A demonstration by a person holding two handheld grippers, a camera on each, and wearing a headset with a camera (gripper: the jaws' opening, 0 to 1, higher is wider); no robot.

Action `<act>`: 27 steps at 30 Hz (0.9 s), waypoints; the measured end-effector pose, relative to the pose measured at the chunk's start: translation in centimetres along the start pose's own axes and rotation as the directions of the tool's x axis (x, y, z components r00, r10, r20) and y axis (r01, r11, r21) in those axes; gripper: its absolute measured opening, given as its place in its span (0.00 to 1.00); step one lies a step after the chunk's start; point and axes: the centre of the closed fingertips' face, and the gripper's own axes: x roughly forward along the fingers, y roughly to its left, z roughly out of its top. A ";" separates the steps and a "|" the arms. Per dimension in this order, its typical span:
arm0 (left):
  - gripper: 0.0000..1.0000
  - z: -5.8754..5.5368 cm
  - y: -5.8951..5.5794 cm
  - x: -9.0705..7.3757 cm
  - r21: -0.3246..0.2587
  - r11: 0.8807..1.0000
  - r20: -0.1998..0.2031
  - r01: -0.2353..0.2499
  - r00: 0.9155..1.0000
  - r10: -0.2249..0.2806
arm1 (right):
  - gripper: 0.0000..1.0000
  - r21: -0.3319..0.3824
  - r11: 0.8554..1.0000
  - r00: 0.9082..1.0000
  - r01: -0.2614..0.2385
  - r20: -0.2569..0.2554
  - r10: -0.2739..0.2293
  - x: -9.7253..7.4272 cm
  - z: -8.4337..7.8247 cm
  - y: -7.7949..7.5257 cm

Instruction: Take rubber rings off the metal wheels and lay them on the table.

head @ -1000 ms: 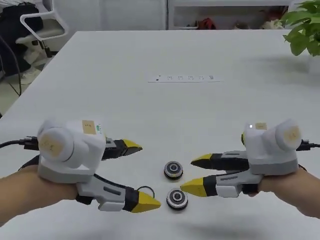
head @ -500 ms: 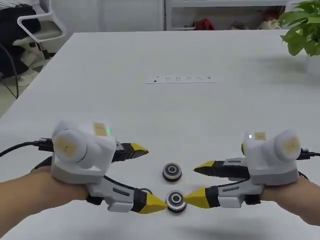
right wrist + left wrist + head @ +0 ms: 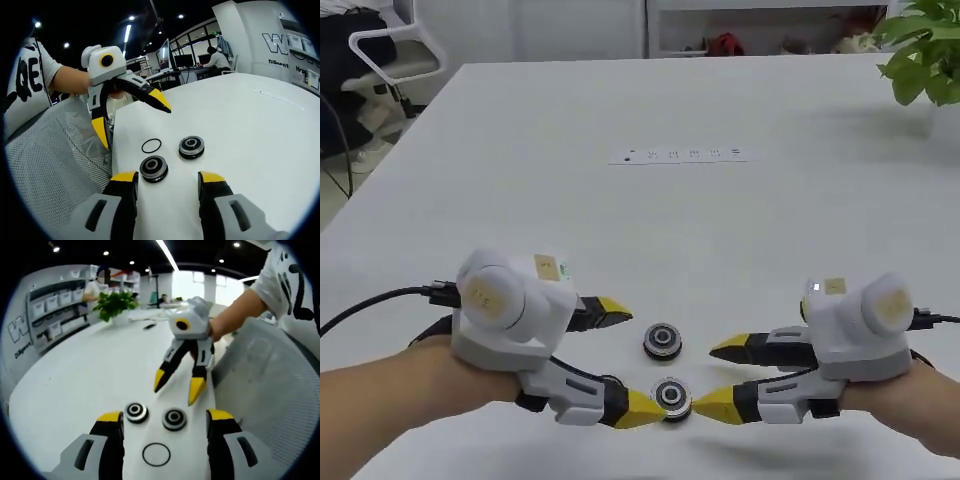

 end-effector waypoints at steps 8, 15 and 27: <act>0.60 -0.7 -0.7 1.0 -0.002 1.000 -0.025 0.030 0.999 -0.030 | 0.40 -0.014 1.000 1.000 -0.025 -0.014 0.025 0.6 -0.7 0.7; 0.54 -0.8 -1.2 1.8 0.003 0.999 -0.035 0.051 0.998 -0.051 | 0.31 -0.046 0.998 0.999 -0.047 -0.014 0.046 1.0 -0.8 1.2; 0.42 -1.4 -1.6 2.7 -0.037 0.997 -0.051 0.066 0.996 -0.068 | 0.24 -0.092 0.994 0.997 -0.065 -0.035 0.062 1.6 -1.1 1.6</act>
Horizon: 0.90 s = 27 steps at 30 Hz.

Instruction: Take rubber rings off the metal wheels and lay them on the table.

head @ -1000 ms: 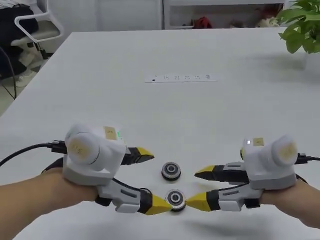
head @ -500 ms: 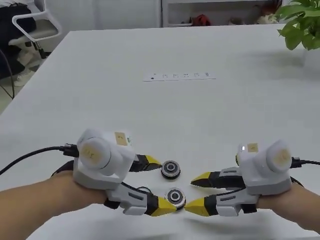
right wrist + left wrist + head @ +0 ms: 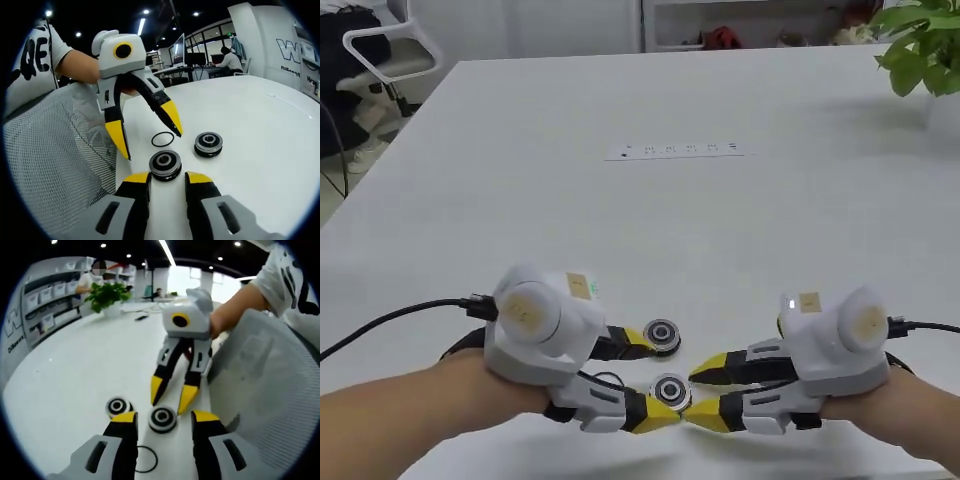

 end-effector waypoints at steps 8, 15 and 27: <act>0.32 -0.3 -0.2 0.6 -0.010 1.000 -0.012 0.006 1.000 -0.006 | 0.22 -0.008 1.000 1.000 0.001 -0.005 -0.001 0.1 -0.2 0.1; 0.27 -0.6 -0.2 0.9 -0.009 1.000 -0.027 0.004 1.000 -0.004 | 0.21 -0.010 1.000 1.000 0.002 -0.012 -0.002 0.1 -0.4 0.1; 0.17 -1.1 0.1 1.6 0.002 1.000 -0.038 -0.023 0.999 0.023 | 0.19 -0.006 1.000 1.000 0.004 -0.010 -0.004 0.2 -0.3 0.0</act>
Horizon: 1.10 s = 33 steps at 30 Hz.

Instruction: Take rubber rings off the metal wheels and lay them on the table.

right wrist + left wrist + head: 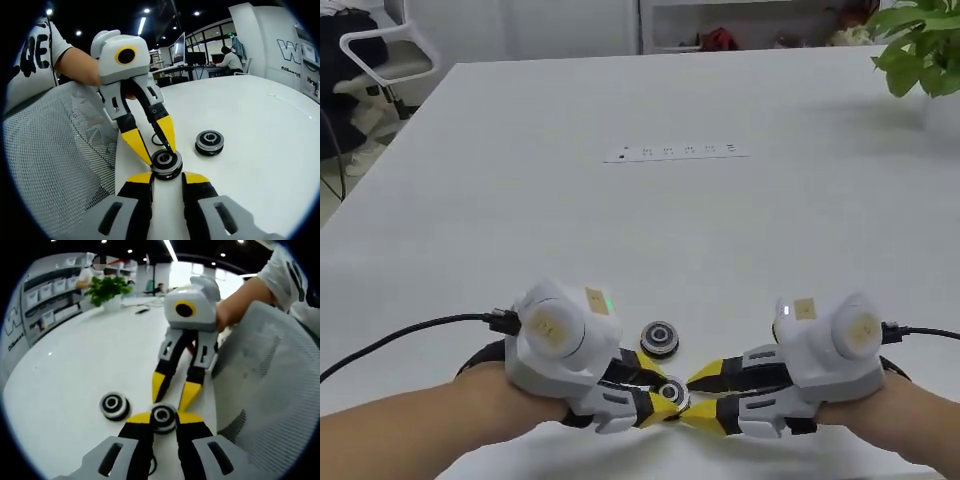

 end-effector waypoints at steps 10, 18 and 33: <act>0.14 0.0 0.1 0.0 0.027 0.999 0.021 -0.043 0.999 0.042 | 0.17 -0.001 1.000 1.000 0.001 0.004 -0.001 0.0 0.0 0.1; 0.14 -0.1 0.1 -0.1 0.009 0.999 0.036 -0.054 0.998 0.054 | 0.11 0.012 1.000 1.000 0.011 -0.005 -0.011 -0.2 -0.3 0.2; 0.14 -0.1 0.3 0.0 0.001 0.998 0.042 -0.063 0.997 0.063 | 0.00 0.131 0.991 1.000 0.025 0.001 -0.025 -0.4 -0.5 -0.2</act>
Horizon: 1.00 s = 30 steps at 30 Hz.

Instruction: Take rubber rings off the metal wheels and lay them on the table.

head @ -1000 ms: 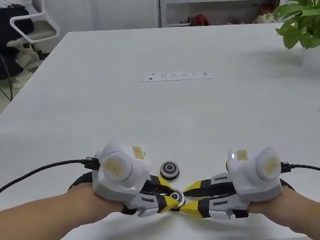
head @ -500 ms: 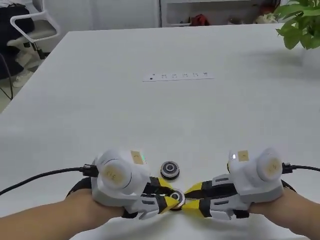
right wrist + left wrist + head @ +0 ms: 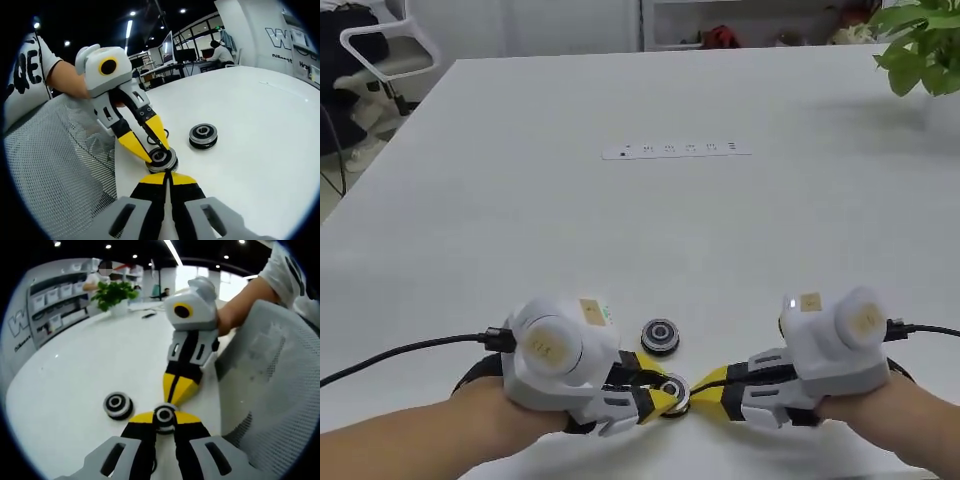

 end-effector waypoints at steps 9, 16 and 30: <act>0.13 0.0 0.1 0.1 0.020 1.000 -0.007 -0.004 1.000 0.004 | 0.00 0.122 0.992 0.999 0.015 0.049 -0.021 -0.5 0.3 -0.7; 0.13 -0.1 0.2 0.1 0.019 1.000 -0.009 -0.010 1.000 0.010 | 0.00 0.167 0.986 0.996 0.012 0.083 -0.026 -0.7 0.7 -0.9; 0.13 0.0 0.0 0.2 0.021 0.999 -0.023 -0.032 0.999 0.033 | 0.00 0.264 0.965 0.990 -0.015 0.142 -0.024 -1.0 1.5 -0.9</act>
